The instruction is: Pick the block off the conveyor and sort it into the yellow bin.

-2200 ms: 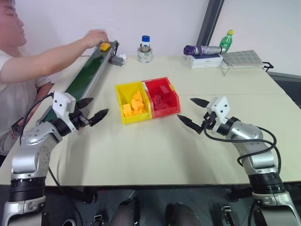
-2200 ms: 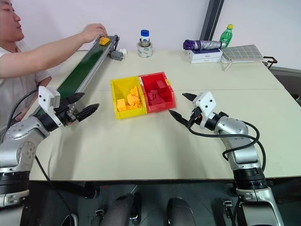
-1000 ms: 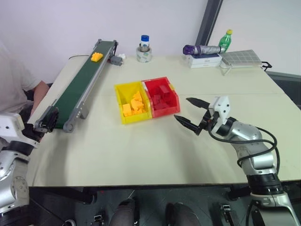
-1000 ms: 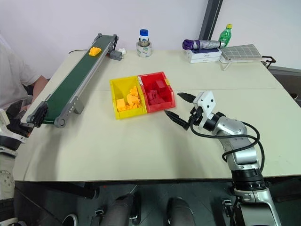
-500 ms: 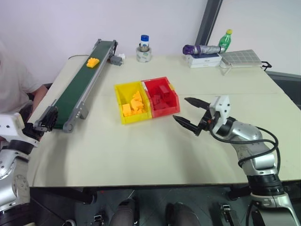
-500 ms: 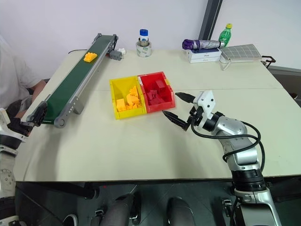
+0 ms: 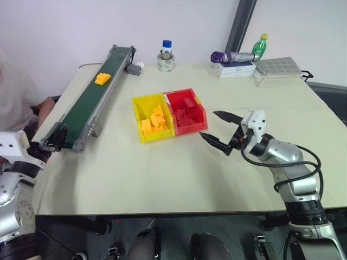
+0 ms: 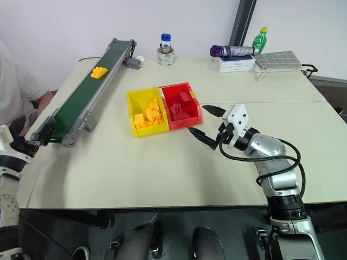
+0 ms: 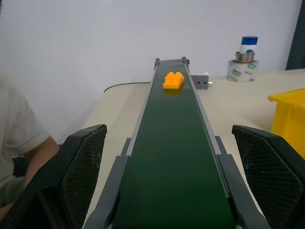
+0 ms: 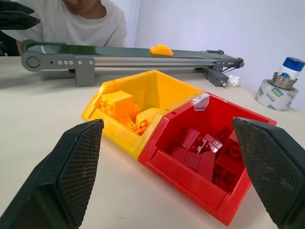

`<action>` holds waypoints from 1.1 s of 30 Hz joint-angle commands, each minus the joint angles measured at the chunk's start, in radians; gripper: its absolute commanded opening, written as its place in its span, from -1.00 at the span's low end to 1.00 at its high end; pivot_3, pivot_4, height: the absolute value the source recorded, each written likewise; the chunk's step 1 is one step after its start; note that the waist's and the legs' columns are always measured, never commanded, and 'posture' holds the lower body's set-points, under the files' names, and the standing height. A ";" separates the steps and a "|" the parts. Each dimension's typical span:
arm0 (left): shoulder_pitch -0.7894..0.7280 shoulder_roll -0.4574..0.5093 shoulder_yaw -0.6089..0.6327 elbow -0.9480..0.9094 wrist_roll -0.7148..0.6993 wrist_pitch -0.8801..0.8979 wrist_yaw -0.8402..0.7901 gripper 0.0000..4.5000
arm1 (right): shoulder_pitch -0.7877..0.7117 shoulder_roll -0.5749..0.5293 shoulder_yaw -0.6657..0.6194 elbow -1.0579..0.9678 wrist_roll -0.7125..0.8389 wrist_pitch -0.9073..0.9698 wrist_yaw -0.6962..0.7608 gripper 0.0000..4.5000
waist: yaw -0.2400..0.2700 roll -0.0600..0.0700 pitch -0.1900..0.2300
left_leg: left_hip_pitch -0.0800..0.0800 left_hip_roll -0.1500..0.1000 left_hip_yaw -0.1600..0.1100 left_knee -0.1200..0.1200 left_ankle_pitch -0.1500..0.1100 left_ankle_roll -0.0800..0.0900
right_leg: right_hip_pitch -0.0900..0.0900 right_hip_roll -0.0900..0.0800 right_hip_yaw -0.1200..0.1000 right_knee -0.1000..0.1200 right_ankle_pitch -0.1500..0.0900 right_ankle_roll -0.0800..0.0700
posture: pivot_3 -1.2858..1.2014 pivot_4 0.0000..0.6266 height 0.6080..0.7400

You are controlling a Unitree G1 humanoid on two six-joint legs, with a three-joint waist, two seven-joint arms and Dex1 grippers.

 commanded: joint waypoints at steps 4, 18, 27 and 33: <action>-0.076 0.039 -0.036 0.007 0.023 0.050 0.048 0.98 | -0.004 -0.001 -0.014 -0.016 -0.006 -0.030 0.002 1.00 | 0.001 0.000 0.000 | 0.000 0.000 0.000 0.000 0.000 0.000 | 0.000 0.000 0.000 0.000 0.000 0.000 | 0.03 -0.52 1.00; -0.630 0.174 -0.239 0.608 0.177 0.139 0.037 0.98 | -0.024 0.009 0.005 0.000 -0.032 -0.043 0.004 1.00 | -0.002 0.000 0.000 | 0.000 0.000 0.003 0.001 0.002 0.003 | 0.004 0.006 0.000 0.002 0.004 0.006 | 0.03 -0.52 1.00; -0.861 0.169 -0.331 0.957 0.278 0.022 -0.035 0.98 | 0.005 -0.002 -0.005 -0.030 -0.040 -0.040 -0.011 1.00 | -0.001 -0.001 0.000 | 0.000 0.000 0.003 0.003 0.002 0.004 | 0.004 0.005 0.000 0.002 0.004 0.007 | 0.03 -0.52 1.00; -0.902 0.178 -0.330 1.069 0.291 -0.014 -0.034 0.98 | 0.019 -0.005 -0.008 -0.045 -0.041 -0.035 -0.021 1.00 | -0.002 -0.001 0.000 | 0.000 0.000 0.003 0.002 0.002 0.004 | 0.004 0.005 0.000 0.002 0.004 0.007 | 0.03 -0.52 1.00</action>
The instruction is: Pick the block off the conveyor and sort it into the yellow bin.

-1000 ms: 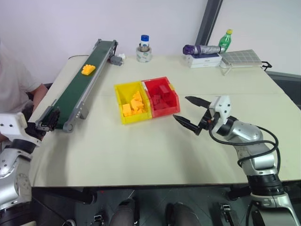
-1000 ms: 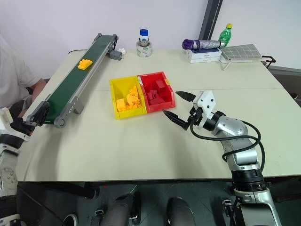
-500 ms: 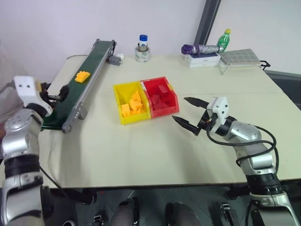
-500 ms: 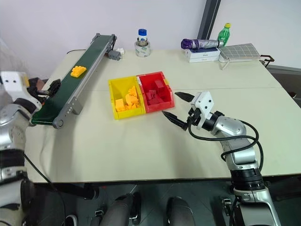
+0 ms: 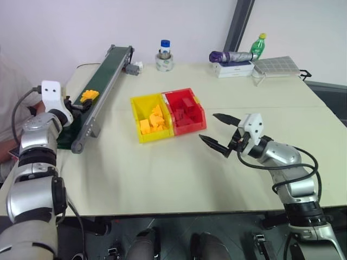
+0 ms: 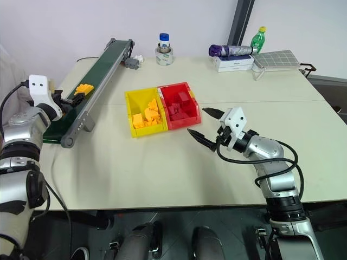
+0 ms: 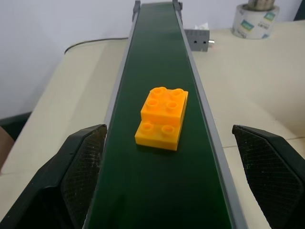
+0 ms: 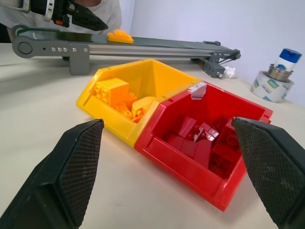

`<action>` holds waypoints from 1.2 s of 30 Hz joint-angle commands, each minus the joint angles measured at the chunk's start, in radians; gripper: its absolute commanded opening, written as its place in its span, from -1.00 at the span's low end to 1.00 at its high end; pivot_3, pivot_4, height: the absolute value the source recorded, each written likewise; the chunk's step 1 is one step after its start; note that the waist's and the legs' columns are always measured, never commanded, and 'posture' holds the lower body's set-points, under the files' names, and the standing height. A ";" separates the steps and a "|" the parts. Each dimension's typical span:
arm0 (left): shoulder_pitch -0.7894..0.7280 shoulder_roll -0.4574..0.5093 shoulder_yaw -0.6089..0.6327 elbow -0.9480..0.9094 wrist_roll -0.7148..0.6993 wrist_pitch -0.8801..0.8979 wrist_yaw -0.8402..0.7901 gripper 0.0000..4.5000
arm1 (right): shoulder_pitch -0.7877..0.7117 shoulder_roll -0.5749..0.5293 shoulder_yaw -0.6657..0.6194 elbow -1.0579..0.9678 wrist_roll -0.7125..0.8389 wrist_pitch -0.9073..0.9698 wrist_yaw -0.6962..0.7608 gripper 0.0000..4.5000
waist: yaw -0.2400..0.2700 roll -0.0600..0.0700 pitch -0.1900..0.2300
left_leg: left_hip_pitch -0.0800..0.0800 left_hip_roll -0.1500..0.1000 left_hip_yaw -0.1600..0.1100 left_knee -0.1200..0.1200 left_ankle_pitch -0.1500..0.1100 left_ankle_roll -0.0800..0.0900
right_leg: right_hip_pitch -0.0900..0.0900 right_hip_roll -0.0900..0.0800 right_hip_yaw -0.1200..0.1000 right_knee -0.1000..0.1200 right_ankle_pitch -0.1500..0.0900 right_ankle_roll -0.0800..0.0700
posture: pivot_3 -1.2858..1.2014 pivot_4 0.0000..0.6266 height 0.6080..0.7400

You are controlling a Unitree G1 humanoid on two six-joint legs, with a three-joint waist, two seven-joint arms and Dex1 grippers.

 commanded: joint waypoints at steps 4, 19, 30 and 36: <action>-0.032 0.025 0.005 0.050 0.011 -0.028 -0.021 0.98 | 0.003 -0.009 -0.021 -0.054 0.003 -0.011 -0.011 1.00 | 0.000 0.000 0.000 | 0.000 0.000 0.000 0.000 0.000 0.000 | 0.000 0.000 0.000 0.000 0.000 0.000 | 0.03 -0.52 1.00; 0.009 0.015 0.007 0.048 0.010 0.009 -0.014 -0.35 | 0.001 -0.013 -0.022 -0.046 -0.001 -0.016 -0.010 1.00 | 0.001 0.000 0.000 | 0.000 0.000 0.000 0.002 0.000 0.000 | 0.001 0.000 0.000 0.001 0.001 -0.001 | 0.03 -0.52 1.00; 0.091 -0.038 0.090 -0.320 -0.161 0.113 -0.085 -0.42 | 0.006 -0.019 -0.028 -0.046 -0.004 -0.019 -0.014 1.00 | 0.004 -0.001 0.000 | 0.001 0.000 -0.001 0.004 0.000 0.000 | 0.002 -0.002 0.000 0.002 0.002 -0.003 | 0.03 -0.52 1.00; 0.197 -0.154 0.014 -0.719 -0.269 0.358 -0.126 -0.42 | -0.003 -0.019 -0.026 -0.033 -0.006 -0.024 -0.008 1.00 | 0.001 -0.001 0.000 | 0.001 -0.001 -0.001 0.004 0.000 0.001 | 0.004 -0.002 0.000 0.001 0.002 -0.002 | 0.03 -0.52 1.00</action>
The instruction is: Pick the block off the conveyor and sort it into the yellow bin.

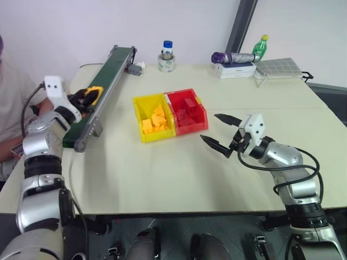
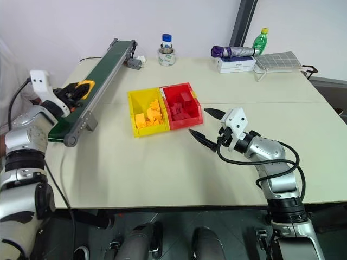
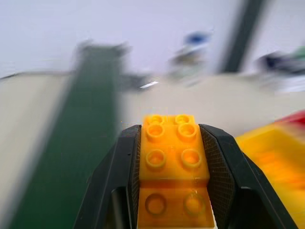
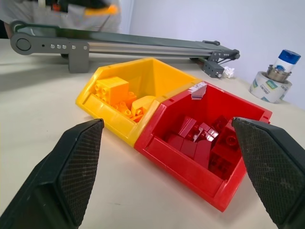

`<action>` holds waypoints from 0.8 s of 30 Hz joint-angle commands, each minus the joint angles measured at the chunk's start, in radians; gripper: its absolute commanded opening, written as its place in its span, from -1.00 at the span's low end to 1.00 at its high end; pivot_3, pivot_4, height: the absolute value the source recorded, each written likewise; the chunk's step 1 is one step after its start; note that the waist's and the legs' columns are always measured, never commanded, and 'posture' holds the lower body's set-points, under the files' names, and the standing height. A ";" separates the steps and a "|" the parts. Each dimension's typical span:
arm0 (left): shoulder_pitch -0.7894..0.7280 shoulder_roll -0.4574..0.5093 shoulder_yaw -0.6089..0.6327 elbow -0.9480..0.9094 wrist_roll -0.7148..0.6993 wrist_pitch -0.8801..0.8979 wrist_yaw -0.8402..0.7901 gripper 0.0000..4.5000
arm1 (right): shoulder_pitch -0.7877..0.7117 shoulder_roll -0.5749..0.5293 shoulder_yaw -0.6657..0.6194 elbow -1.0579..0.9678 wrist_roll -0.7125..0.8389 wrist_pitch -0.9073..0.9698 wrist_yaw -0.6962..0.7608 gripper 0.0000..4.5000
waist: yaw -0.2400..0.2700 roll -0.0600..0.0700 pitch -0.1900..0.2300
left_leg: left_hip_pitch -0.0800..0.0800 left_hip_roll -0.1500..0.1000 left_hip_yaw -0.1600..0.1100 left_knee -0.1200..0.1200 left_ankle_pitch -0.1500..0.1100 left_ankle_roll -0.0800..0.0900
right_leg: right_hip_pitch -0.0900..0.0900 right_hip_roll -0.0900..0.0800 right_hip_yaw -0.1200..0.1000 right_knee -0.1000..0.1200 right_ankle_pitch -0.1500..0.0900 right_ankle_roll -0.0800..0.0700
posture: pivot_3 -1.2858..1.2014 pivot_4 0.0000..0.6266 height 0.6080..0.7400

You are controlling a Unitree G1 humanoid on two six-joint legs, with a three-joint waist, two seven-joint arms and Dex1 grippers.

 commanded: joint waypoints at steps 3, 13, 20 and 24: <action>0.009 -0.151 -0.105 -0.171 0.003 0.056 0.076 -0.42 | -0.019 -0.005 -0.016 -0.023 -0.003 -0.027 -0.002 1.00 | 0.003 0.000 0.000 | 0.002 0.001 -0.001 0.000 0.000 0.000 | 0.002 0.002 0.000 0.000 0.000 0.000 | 0.03 -0.52 1.00; -0.022 -0.356 -0.132 -0.090 0.117 -0.079 0.334 -0.42 | 0.028 0.000 -0.024 -0.076 -0.010 -0.023 -0.037 1.00 | 0.001 0.000 0.000 | 0.002 0.002 0.000 0.001 0.001 0.001 | 0.001 0.004 0.000 0.000 0.001 0.002 | 0.03 -0.52 1.00; -0.020 -0.373 -0.128 -0.132 0.097 -0.098 0.291 0.97 | 0.032 0.013 -0.014 -0.093 -0.009 -0.016 -0.058 1.00 | 0.002 0.000 0.000 | 0.001 0.001 0.000 0.003 0.001 0.001 | 0.002 0.002 0.000 0.000 0.002 0.002 | 0.03 -0.52 1.00; 0.037 -0.307 -0.095 -0.230 0.039 -0.034 0.214 0.97 | 0.023 0.010 -0.013 -0.082 -0.008 -0.019 -0.051 1.00 | -0.001 0.000 0.000 | 0.001 0.001 0.000 0.002 0.001 0.001 | 0.002 0.002 0.000 0.000 0.002 0.002 | 0.03 -0.52 1.00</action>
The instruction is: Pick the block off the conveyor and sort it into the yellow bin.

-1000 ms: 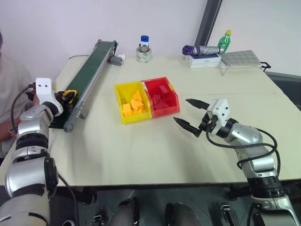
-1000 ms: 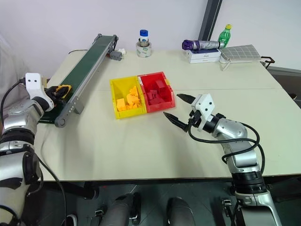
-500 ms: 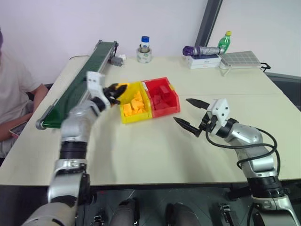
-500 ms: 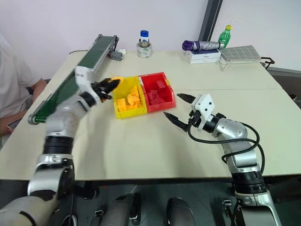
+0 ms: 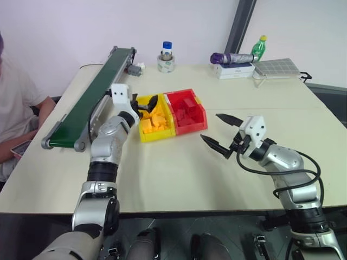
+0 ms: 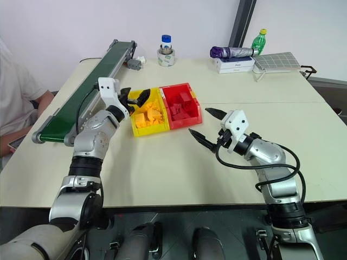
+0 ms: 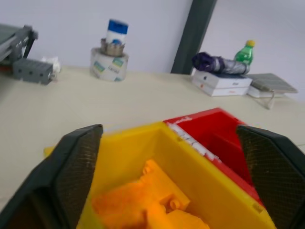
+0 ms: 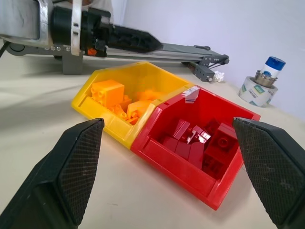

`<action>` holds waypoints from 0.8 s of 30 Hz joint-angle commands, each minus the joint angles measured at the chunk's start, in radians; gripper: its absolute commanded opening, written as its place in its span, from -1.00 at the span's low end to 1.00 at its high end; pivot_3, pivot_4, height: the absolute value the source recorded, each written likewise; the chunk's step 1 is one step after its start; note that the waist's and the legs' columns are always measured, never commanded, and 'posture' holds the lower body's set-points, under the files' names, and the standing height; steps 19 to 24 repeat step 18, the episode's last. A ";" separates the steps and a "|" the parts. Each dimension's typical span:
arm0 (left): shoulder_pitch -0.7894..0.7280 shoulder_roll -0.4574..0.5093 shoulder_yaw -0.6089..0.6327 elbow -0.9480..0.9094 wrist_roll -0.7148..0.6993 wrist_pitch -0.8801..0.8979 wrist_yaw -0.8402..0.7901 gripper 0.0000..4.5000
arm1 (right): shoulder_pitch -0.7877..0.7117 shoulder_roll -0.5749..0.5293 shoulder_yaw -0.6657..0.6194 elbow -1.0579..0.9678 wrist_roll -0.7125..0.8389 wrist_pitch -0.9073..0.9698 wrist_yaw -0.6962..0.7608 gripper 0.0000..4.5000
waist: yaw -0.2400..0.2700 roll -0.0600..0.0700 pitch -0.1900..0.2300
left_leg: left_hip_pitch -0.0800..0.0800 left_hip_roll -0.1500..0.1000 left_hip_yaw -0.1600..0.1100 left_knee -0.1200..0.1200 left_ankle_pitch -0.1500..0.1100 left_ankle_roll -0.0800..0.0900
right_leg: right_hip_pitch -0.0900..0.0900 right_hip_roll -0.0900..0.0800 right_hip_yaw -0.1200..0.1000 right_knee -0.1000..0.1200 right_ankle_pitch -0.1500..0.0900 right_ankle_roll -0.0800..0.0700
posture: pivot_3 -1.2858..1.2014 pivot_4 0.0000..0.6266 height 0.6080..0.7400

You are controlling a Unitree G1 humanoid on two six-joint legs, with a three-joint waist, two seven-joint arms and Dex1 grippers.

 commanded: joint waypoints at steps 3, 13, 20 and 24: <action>0.142 0.143 0.045 -0.278 -0.153 0.170 -0.157 0.97 | -0.019 -0.004 -0.013 -0.013 0.009 -0.017 0.011 1.00 | -0.011 0.000 0.000 | 0.000 0.000 0.001 -0.002 0.000 0.000 | -0.001 0.000 0.001 0.000 0.000 0.000 | 0.03 -0.52 1.00; 0.543 0.447 0.162 -0.587 -0.252 0.249 -0.354 0.97 | -0.030 -0.014 -0.016 0.021 0.010 -0.032 0.045 1.00 | 0.000 0.001 0.000 | 0.000 0.001 0.000 -0.002 -0.002 -0.004 | -0.005 -0.002 0.001 -0.004 -0.002 -0.005 | 0.03 -0.52 1.00; 0.572 0.501 0.191 -0.536 -0.219 0.140 -0.423 0.97 | -0.024 -0.019 -0.016 0.030 0.006 -0.033 0.058 1.00 | 0.002 0.001 0.000 | -0.003 0.001 0.000 -0.005 -0.002 -0.004 | -0.008 -0.005 0.001 -0.007 -0.001 -0.006 | 0.03 -0.52 1.00; 0.572 0.501 0.191 -0.536 -0.219 0.140 -0.423 0.97 | -0.024 -0.019 -0.016 0.030 0.006 -0.033 0.058 1.00 | 0.002 0.001 0.000 | -0.003 0.001 0.000 -0.005 -0.002 -0.004 | -0.008 -0.005 0.001 -0.007 -0.001 -0.006 | 0.03 -0.52 1.00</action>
